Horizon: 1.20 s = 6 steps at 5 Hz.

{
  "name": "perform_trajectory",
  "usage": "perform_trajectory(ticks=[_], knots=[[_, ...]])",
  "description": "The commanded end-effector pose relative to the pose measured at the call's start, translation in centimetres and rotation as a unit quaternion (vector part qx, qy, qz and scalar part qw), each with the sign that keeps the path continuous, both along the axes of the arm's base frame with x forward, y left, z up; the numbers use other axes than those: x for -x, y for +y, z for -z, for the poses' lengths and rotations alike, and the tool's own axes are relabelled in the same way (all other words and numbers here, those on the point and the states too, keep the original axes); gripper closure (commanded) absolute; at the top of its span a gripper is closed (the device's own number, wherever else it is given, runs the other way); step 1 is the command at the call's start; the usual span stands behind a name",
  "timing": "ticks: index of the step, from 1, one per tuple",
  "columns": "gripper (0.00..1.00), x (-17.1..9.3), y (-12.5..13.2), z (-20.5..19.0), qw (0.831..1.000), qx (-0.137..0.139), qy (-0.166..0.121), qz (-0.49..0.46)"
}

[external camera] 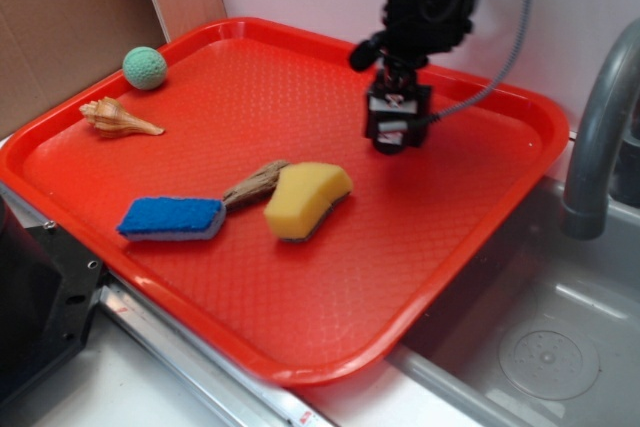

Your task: Grab the black box.

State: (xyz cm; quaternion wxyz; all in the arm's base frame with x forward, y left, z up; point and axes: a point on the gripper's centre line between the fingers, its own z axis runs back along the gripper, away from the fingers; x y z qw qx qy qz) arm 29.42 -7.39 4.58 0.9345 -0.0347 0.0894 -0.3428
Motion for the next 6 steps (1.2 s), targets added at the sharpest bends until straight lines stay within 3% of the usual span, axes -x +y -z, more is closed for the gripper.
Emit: perform_trajectory(ticks=[1,2,3,5,6], knots=[[1.0,9.0,5.6,-7.4,0.967,0.002,-0.073,-0.243],[1.0,13.2,5.5,-10.1,0.926,0.0,-0.113,-0.361],[1.0,14.1,5.0,-12.1,0.883,-0.006,-0.138,-0.448],[1.0,11.7,5.2,-14.6,0.888,-0.031,-0.125,-0.441],[1.0,9.7,4.6,-16.7,0.892,-0.058,-0.112,-0.434]])
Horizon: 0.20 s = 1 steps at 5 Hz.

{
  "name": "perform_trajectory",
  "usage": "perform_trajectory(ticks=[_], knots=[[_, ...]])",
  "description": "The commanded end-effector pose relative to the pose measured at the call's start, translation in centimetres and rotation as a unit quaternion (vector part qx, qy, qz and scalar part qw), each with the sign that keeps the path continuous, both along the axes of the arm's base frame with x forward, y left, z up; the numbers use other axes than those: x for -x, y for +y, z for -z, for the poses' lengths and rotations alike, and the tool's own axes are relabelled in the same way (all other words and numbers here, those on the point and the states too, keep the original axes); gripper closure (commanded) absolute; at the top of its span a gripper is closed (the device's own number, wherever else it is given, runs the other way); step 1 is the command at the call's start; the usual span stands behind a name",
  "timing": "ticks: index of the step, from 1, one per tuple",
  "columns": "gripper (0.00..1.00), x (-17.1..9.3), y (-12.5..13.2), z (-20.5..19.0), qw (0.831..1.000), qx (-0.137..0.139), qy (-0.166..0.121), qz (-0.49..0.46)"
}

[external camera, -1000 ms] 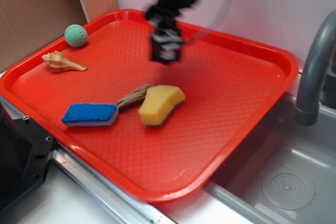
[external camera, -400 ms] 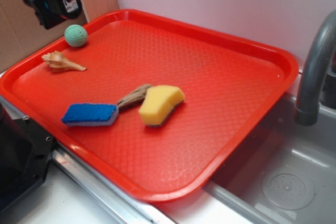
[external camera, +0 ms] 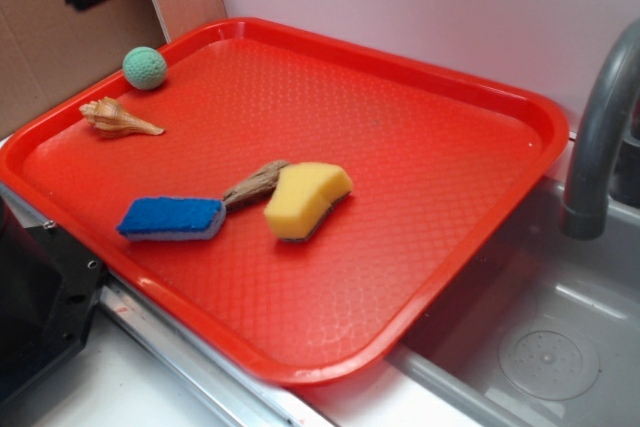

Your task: Grab the black box.

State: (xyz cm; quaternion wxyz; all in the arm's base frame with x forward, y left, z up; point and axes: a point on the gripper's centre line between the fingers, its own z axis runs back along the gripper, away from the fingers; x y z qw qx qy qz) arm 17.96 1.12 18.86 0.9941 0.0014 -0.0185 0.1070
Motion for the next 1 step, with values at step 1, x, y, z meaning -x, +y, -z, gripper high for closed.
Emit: perform_trajectory(ticks=[1], knots=[[1.0,-2.32,-4.14,-3.02,1.0,-0.03,-0.004,0.003]])
